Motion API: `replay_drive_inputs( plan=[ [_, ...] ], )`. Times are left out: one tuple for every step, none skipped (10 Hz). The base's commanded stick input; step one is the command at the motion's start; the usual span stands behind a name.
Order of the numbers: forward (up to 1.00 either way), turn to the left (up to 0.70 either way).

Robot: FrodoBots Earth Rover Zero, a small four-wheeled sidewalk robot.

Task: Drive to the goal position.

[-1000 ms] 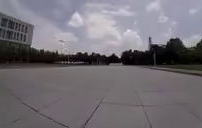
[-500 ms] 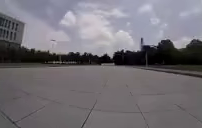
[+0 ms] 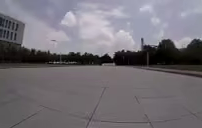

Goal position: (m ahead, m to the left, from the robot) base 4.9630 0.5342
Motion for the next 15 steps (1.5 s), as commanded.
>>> replay_drive_inputs(
  plan=[
    [0.5,-0.02],
    [0.5,-0.02],
    [0.5,-0.02],
    [0.5,-0.02],
    [0.5,-0.02],
    [0.5,-0.02],
    [0.5,-0.02],
    [0.5,-0.02],
    [0.5,-0.02],
    [0.5,-0.02],
    [0.5,-0.02],
    [0.5,-0.02],
    [0.5,-0.02],
    [0.5,-0.02],
    [0.5,-0.02]
  ],
)
